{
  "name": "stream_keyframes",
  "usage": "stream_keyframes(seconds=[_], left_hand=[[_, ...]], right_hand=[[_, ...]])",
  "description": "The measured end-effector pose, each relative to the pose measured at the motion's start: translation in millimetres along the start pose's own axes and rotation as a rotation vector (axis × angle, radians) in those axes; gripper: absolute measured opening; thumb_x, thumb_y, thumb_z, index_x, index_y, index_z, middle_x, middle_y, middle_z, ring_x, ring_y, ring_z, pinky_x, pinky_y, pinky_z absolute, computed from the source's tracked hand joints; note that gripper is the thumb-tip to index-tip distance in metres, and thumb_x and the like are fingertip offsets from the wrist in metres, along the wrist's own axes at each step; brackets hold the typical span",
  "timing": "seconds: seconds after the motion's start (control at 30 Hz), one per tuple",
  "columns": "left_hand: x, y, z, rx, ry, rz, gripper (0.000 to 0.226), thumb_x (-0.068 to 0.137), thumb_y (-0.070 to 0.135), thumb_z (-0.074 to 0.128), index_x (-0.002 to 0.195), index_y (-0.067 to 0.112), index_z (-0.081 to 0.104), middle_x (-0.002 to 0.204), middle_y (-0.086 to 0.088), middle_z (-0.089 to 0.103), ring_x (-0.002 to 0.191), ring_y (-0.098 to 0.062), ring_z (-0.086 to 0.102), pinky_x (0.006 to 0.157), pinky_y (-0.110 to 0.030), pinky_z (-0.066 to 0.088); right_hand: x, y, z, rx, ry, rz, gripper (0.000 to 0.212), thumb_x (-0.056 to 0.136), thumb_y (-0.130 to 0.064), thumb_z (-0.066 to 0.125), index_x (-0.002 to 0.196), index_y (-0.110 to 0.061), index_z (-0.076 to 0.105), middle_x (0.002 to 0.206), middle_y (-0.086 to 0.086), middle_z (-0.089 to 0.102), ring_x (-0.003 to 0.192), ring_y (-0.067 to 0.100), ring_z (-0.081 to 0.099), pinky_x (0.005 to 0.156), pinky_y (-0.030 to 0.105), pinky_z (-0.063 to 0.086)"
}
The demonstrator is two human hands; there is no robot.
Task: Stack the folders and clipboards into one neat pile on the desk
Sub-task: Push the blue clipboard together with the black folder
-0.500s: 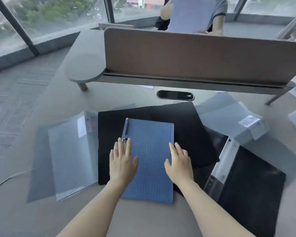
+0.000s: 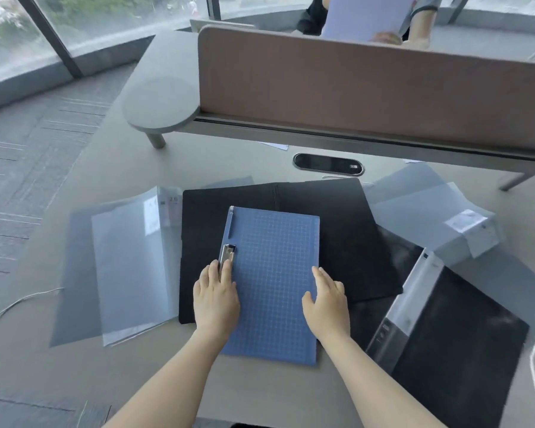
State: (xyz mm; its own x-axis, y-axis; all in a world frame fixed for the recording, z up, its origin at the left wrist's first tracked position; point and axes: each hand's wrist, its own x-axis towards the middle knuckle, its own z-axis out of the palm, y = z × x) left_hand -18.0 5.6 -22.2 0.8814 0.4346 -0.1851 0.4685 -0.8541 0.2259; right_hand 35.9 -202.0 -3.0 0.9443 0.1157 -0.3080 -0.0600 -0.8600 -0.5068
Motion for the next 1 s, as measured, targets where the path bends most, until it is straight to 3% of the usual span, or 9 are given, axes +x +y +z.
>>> stream_keyframes(seconds=[0.2,0.43,0.57,0.77,1.0], left_hand=[[-0.4,2.0,-1.7,0.012,-0.007,-0.038,0.053,0.093,0.01,0.049,0.146,0.014,0.041,0.148,-0.013,0.045,0.135,-0.034,0.04,0.107,-0.045,0.037],[5.4,22.8,0.8,0.032,0.016,-0.039,0.055,0.093,0.028,0.057,0.145,0.013,0.043,0.154,-0.016,0.039,0.141,-0.038,0.035,0.112,-0.055,0.031],[13.9,49.1,-0.9,-0.004,-0.057,0.042,0.061,0.098,0.044,0.044,0.153,0.024,0.028,0.163,-0.01,0.019,0.151,-0.033,0.012,0.12,-0.051,0.012],[17.4,81.6,-1.2,0.031,-0.182,0.122,0.072,0.093,0.065,0.032,0.155,0.035,0.01,0.166,-0.004,0.0,0.152,-0.029,-0.006,0.121,-0.053,0.0],[5.0,131.7,7.5,0.021,-0.272,0.144,0.09,0.081,0.077,0.038,0.154,0.035,0.006,0.166,-0.006,-0.01,0.151,-0.032,-0.014,0.117,-0.063,-0.001]], right_hand=[[34.4,14.1,-38.2,-0.012,0.113,0.041,0.045,0.095,-0.022,0.054,0.14,-0.022,0.05,0.143,-0.002,0.053,0.13,0.021,0.046,0.1,0.038,0.048],[75.9,41.6,-77.1,-0.207,0.138,0.114,0.056,0.092,-0.019,0.052,0.147,-0.018,0.04,0.159,0.012,0.031,0.143,0.033,0.029,0.111,0.048,0.034],[89.7,50.2,-84.5,-0.206,0.116,0.187,0.063,0.094,-0.024,0.052,0.152,-0.019,0.029,0.162,0.017,0.022,0.147,0.037,0.024,0.114,0.051,0.033],[104.0,59.1,-90.0,-0.127,0.109,0.237,0.063,0.092,-0.026,0.054,0.15,-0.02,0.029,0.15,0.009,0.045,0.134,0.036,0.04,0.102,0.051,0.042],[115.1,63.9,-91.7,0.001,0.204,0.293,0.06,0.089,-0.019,0.06,0.145,-0.016,0.041,0.143,0.014,0.05,0.129,0.037,0.044,0.1,0.053,0.046]])
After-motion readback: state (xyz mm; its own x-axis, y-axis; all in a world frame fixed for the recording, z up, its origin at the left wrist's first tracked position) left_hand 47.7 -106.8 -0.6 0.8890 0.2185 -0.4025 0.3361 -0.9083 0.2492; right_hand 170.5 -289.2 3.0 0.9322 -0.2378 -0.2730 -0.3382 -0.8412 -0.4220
